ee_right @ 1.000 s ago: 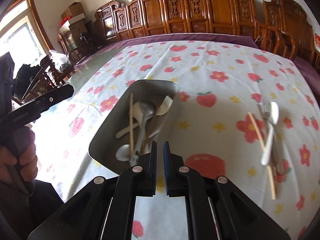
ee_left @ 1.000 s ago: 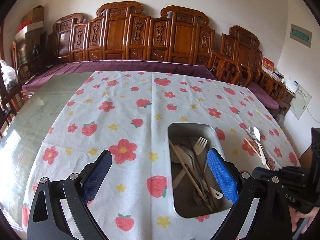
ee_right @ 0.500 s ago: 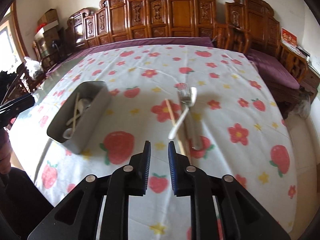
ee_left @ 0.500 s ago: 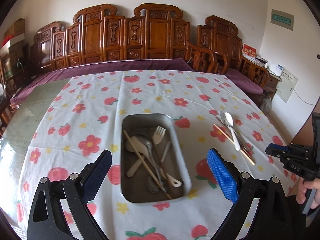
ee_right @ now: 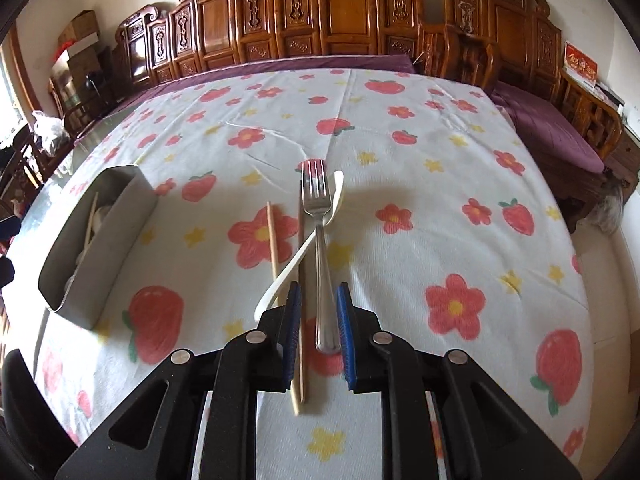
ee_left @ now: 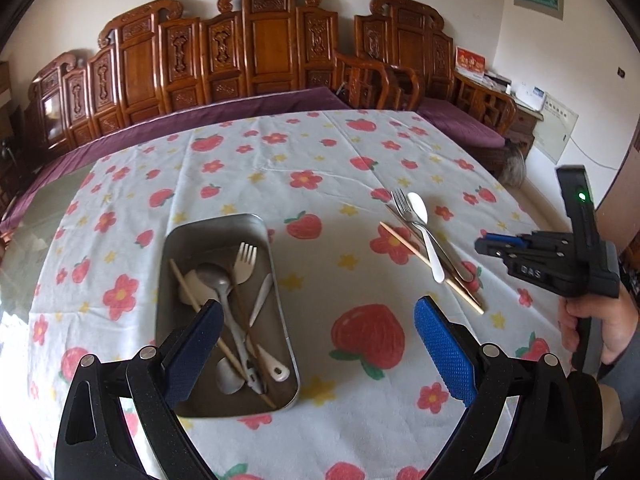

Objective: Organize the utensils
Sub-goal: 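Move the right gripper to the pile and grasp a silver fork, then grasp a white plastic spoon with the left gripper while the right holds the fork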

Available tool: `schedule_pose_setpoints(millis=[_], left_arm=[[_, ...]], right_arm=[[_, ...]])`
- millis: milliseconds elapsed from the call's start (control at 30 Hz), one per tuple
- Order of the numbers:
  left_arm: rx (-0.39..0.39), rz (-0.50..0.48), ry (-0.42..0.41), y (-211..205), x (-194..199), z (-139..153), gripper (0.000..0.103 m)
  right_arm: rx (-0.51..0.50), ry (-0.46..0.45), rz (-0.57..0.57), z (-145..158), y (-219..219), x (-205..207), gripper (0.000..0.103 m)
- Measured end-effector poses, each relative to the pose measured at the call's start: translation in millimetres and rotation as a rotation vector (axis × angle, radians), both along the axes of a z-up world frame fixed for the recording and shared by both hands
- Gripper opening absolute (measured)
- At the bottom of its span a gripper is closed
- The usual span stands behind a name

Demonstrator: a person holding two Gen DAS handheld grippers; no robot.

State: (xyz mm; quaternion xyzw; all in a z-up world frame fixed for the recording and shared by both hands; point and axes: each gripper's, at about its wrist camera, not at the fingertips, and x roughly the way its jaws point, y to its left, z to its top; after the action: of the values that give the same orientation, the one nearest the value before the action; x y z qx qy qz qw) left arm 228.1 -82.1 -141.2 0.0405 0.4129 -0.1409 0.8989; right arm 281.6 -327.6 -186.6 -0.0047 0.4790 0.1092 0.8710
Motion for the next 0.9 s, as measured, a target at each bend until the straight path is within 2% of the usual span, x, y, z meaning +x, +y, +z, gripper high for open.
schedule_pose_setpoints(millis=[233, 667, 700, 733, 767, 900], left_arm=[[0.016, -0.042, 0.042, -22.5, 21.7, -18.8, 0.092], [-0.016, -0.073, 0.074, -41.7, 41.8, -30.4, 0.092], [-0.015, -0.076, 0.075, -43.8, 43.0, -30.7, 0.092], [-0.014, -0.08, 0.076, -45.8, 43.9, -30.9, 0.092], [-0.012, -0.083, 0.076, -47.1, 44.5, -30.9, 0.092], [-0.001, -0.091, 0.077, -55.7, 47.9, -31.7, 0.092]], right_arm=[[-0.011, 0.056, 0.028, -34.3, 2.8, 40.5, 0.02], [-0.006, 0.067, 0.068, -48.0, 13.2, 72.3, 0.02], [-0.004, 0.066, 0.066, -48.3, 13.1, 72.5, 0.019], [-0.001, 0.064, 0.07, -48.0, 13.7, 71.7, 0.011], [-0.004, 0.065, 0.071, -48.0, 14.2, 70.8, 0.009], [0.021, 0.061, 0.085, -43.6, 13.1, 63.9, 0.009]])
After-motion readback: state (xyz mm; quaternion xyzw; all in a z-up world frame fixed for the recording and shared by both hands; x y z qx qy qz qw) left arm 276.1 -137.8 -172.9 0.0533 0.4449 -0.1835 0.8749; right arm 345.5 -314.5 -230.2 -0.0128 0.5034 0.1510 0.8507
